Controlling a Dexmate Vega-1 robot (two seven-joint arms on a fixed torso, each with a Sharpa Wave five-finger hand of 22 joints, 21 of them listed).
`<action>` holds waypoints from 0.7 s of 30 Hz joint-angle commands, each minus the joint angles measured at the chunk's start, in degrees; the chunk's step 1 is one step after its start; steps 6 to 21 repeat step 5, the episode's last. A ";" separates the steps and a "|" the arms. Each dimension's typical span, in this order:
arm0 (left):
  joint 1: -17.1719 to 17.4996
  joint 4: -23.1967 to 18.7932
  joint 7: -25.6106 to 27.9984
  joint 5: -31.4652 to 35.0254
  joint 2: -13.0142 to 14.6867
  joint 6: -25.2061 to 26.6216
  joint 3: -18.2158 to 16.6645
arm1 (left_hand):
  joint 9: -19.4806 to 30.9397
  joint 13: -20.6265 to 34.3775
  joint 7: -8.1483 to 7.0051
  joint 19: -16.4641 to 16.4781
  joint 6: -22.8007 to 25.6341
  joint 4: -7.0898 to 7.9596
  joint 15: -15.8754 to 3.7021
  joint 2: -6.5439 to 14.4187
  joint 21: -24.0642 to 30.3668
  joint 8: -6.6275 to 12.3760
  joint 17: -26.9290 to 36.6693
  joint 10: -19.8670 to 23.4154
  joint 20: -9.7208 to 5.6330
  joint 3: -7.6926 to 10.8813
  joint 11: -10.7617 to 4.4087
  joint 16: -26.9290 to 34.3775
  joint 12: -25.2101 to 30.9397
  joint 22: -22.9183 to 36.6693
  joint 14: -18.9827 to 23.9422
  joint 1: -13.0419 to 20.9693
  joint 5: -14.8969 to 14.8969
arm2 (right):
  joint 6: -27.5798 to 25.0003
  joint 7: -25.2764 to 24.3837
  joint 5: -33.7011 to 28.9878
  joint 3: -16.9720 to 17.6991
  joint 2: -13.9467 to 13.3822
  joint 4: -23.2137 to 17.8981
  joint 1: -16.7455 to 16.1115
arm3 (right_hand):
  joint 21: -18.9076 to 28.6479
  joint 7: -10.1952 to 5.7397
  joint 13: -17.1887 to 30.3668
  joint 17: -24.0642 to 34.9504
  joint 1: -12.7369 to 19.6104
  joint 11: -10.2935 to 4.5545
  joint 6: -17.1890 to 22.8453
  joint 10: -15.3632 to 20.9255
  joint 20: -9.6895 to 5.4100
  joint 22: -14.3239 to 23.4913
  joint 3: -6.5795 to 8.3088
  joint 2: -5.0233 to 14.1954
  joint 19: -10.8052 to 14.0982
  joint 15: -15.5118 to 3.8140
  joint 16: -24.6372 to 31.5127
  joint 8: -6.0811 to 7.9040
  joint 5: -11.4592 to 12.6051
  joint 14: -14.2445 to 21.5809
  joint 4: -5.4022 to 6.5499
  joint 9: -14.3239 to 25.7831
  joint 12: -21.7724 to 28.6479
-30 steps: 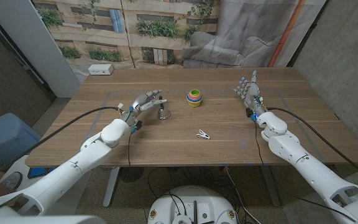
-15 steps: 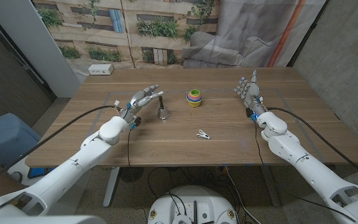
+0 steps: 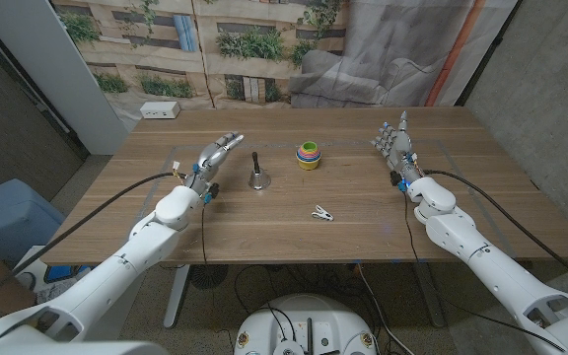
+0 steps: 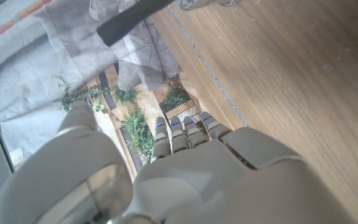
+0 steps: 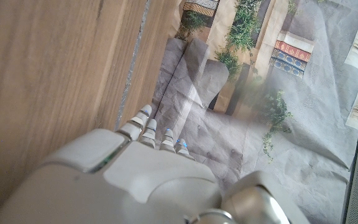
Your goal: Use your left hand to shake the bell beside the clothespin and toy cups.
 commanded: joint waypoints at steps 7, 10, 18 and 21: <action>-2.38 6.03 1.94 -5.70 -6.15 -0.57 -1.36 | 0.16 -0.08 -0.14 0.81 0.27 1.29 -0.46 0.90 0.68 0.73 0.15 0.70 0.28 -0.16 -0.06 0.77 0.87 0.07 0.84 -2.68 0.25 | 0.07 0.15 0.01 -0.01 0.05 0.27 0.13 | 0.32 -0.20 0.04 0.15 0.16 -0.26 -0.72 0.13 0.00 0.19 -0.35 5.60 0.46 -0.21 0.46 0.24 0.20 -0.03 -0.13 0.27 0.28; -2.38 6.03 1.94 -5.70 -6.15 -0.57 -1.36 | 0.16 -0.08 -0.14 0.81 0.27 1.29 -0.46 0.90 0.68 0.73 0.15 0.70 0.28 -0.16 -0.06 0.77 0.87 0.07 0.84 -2.68 0.25 | 0.07 0.15 0.01 -0.01 0.05 0.27 0.13 | 0.32 -0.20 0.04 0.15 0.16 -0.26 -0.72 0.13 0.00 0.19 -0.35 5.60 0.46 -0.21 0.46 0.24 0.20 -0.03 -0.13 0.27 0.28; -2.38 6.03 1.94 -5.70 -6.15 -0.57 -1.36 | 0.16 -0.08 -0.14 0.81 0.27 1.29 -0.46 0.90 0.68 0.73 0.15 0.70 0.28 -0.16 -0.06 0.77 0.87 0.07 0.84 -2.68 0.25 | 0.07 0.15 0.01 -0.01 0.05 0.27 0.13 | 0.32 -0.20 0.04 0.15 0.16 -0.26 -0.72 0.13 0.00 0.19 -0.35 5.60 0.46 -0.21 0.46 0.24 0.20 -0.03 -0.13 0.27 0.28; -2.38 6.03 1.94 -5.70 -6.15 -0.57 -1.36 | 0.16 -0.08 -0.14 0.81 0.27 1.29 -0.46 0.90 0.68 0.73 0.15 0.70 0.28 -0.16 -0.06 0.77 0.87 0.07 0.84 -2.68 0.25 | 0.07 0.15 0.01 -0.01 0.05 0.27 0.13 | 0.32 -0.20 0.04 0.15 0.16 -0.26 -0.72 0.13 0.00 0.19 -0.35 5.60 0.46 -0.21 0.46 0.24 0.20 -0.03 -0.13 0.27 0.28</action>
